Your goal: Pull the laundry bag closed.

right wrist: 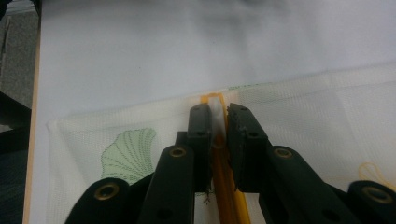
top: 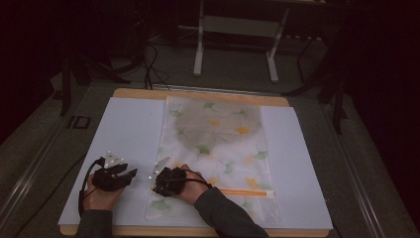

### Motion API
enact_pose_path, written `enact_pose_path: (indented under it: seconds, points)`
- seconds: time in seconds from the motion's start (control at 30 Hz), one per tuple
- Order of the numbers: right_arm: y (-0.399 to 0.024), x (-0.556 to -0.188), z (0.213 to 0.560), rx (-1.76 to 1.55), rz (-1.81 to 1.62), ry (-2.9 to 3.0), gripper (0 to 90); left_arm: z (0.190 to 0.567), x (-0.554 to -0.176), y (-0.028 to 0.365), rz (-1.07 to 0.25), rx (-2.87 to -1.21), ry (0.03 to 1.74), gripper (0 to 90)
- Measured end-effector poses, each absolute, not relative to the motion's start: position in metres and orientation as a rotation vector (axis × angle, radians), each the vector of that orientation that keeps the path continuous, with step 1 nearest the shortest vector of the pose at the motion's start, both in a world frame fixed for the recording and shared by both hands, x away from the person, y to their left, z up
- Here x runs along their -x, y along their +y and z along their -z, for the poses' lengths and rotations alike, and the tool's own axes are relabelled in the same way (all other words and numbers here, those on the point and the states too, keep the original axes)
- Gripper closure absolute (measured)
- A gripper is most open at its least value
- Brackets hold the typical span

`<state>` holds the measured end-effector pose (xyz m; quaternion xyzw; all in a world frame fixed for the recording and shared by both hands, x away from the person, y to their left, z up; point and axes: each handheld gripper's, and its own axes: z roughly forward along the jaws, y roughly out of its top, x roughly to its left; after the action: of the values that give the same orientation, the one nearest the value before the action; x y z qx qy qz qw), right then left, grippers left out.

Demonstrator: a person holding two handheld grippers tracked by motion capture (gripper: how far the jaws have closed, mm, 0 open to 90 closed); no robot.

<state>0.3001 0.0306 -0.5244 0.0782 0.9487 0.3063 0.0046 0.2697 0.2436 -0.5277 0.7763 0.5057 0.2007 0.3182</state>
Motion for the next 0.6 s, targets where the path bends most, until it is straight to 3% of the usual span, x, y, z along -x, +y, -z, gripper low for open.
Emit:
enact_pose_path:
  seconds: [0.6]
  points:
    - [0.0311,-0.2978,0.5216,-0.170,-0.924,2.962,84.0,0.5238,-0.2625,0.2410,-0.480,-2.062,1.300,57.8]
